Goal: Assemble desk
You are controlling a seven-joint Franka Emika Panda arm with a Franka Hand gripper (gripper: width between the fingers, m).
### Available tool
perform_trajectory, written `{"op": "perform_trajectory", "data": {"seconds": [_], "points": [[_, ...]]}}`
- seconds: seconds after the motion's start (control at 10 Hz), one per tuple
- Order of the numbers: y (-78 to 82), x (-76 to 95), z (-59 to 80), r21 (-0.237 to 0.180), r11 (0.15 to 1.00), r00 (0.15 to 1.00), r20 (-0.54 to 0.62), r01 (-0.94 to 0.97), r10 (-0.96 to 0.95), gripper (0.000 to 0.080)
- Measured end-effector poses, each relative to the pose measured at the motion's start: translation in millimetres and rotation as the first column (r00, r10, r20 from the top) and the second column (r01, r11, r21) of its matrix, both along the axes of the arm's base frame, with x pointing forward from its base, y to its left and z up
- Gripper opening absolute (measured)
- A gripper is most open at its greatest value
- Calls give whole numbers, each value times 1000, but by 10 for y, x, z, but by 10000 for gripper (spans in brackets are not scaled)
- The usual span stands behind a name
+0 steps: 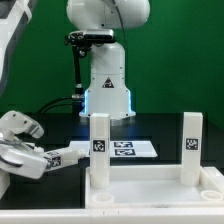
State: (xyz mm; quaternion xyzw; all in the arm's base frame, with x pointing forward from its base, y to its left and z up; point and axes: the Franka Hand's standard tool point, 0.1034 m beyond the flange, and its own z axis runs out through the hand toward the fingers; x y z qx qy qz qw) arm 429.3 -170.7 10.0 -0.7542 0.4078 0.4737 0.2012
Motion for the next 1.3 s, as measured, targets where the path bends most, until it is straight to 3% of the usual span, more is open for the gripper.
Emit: {"op": "perform_trajectory", "data": {"seconds": [0.2, 0.4, 0.5, 0.7, 0.8, 0.9, 1.0, 1.1, 1.3], "points": [[-6, -3, 0, 0, 1000, 1000, 0, 1, -1, 649], [-5, -2, 0, 0, 1000, 1000, 0, 1, -1, 377], [-5, -3, 0, 0, 1000, 1000, 0, 1, -1, 283], [0, 41, 61, -5, 1000, 1000, 12, -8, 8, 284], [33, 120, 322, 25, 999, 1000, 13, -25, 25, 284], [15, 284, 581, 14, 999, 997, 65, -41, 40, 284], [-23, 471, 846, -36, 997, 985, 154, -74, 78, 284], [-29, 569, 962, -97, 991, 967, 230, -91, 112, 284], [-11, 625, 884, -197, 978, 941, 314, -62, 123, 284]]}}
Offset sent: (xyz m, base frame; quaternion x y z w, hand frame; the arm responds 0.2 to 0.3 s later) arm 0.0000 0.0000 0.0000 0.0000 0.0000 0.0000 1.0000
